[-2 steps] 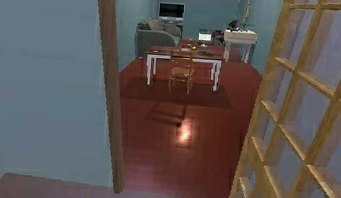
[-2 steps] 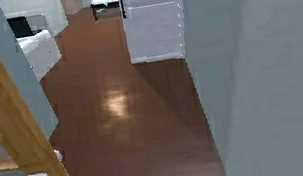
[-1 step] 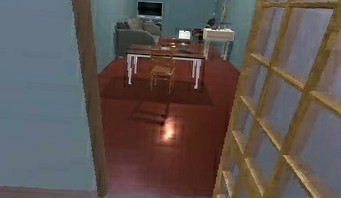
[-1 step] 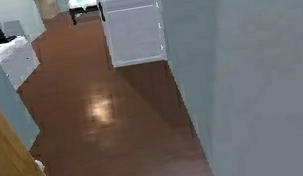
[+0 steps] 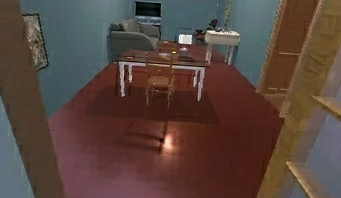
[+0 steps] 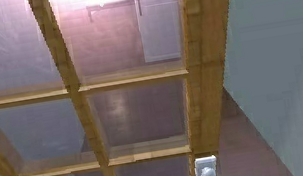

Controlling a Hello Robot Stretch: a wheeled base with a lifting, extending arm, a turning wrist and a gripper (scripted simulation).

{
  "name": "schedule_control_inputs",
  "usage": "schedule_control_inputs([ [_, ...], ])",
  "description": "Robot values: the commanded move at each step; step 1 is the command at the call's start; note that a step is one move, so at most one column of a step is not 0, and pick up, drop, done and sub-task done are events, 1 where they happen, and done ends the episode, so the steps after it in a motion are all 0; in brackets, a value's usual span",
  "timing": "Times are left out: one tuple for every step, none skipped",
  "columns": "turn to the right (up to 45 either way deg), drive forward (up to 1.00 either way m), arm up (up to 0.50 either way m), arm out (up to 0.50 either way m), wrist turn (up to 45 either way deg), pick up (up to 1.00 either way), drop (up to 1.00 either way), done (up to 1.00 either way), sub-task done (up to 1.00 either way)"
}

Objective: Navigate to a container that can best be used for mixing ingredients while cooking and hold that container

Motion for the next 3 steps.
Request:
schedule_control_inputs([
  [-3.0, 0.00, 0.00, 0.00, 0.0, 0.00, 0.00, 0.00, 0.00],
  [0.0, 0.80, 0.00, 0.00, 0.0, 0.00, 0.00, 0.00, 0.00],
  [36.0, 0.00, 0.00, 0.00, 0.0, 0.00, 0.00, 0.00, 0.00],
])
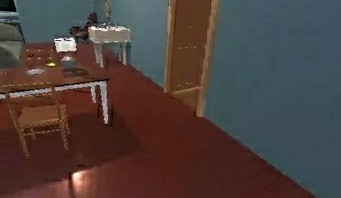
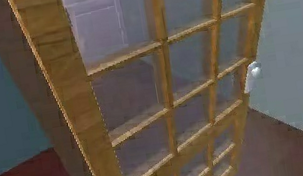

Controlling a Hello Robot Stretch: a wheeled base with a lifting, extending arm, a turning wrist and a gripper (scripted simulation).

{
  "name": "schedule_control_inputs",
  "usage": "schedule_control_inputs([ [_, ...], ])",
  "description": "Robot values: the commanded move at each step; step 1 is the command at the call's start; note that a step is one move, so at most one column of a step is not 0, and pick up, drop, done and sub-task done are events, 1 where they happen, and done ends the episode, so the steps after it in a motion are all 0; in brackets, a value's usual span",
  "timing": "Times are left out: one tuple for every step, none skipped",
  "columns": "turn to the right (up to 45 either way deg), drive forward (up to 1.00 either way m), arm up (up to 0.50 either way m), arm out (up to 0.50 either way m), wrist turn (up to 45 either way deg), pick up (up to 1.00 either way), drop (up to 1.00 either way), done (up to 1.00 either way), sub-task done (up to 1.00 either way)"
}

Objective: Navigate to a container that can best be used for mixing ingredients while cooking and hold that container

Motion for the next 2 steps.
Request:
schedule_control_inputs([
  [0.0, 1.00, 0.00, 0.00, 0.0, 0.00, 0.00, 0.00, 0.00],
  [0.0, 1.00, 0.00, 0.00, 0.0, 0.00, 0.00, 0.00, 0.00],
])
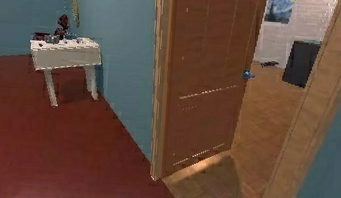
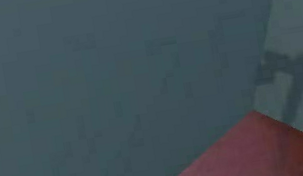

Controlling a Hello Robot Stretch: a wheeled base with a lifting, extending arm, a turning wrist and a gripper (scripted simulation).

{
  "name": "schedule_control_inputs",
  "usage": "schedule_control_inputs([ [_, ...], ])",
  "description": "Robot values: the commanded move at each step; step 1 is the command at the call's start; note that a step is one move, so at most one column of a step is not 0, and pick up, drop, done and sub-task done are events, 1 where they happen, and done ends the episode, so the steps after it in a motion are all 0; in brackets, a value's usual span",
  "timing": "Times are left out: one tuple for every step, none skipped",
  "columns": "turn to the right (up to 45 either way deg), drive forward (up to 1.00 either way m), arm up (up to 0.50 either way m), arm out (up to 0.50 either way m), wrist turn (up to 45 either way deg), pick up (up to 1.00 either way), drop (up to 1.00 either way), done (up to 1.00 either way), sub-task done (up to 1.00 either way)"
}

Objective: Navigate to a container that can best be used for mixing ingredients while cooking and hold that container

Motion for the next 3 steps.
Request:
schedule_control_inputs([
  [6.0, 0.00, 0.00, 0.00, 0.0, 0.00, 0.00, 0.00, 0.00],
  [0.0, 0.60, 0.00, 0.00, 0.0, 0.00, 0.00, 0.00, 0.00],
  [36.0, 0.00, 0.00, 0.00, 0.0, 0.00, 0.00, 0.00, 0.00],
])
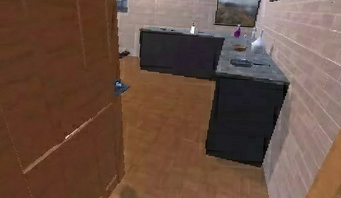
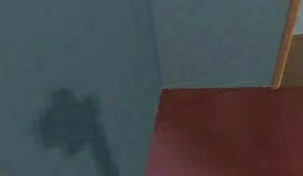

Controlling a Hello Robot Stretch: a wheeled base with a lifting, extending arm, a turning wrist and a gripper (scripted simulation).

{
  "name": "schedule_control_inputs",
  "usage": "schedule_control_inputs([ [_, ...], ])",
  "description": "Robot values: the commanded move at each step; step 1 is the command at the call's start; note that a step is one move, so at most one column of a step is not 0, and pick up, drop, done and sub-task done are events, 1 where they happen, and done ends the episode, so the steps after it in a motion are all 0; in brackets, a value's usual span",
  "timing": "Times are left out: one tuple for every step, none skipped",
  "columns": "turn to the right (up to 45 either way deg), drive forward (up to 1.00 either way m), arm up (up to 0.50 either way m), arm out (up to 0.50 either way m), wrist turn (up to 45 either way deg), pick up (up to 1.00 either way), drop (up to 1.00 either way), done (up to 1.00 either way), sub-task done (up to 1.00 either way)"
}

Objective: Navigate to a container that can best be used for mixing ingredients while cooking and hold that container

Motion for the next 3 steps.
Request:
schedule_control_inputs([
  [0.0, 0.60, 0.00, 0.00, 0.0, 0.00, 0.00, 0.00, 0.00],
  [12.0, 0.00, 0.00, 0.00, 0.0, 0.00, 0.00, 0.00, 0.00],
  [0.0, 0.90, 0.00, 0.00, 0.0, 0.00, 0.00, 0.00, 0.00],
])
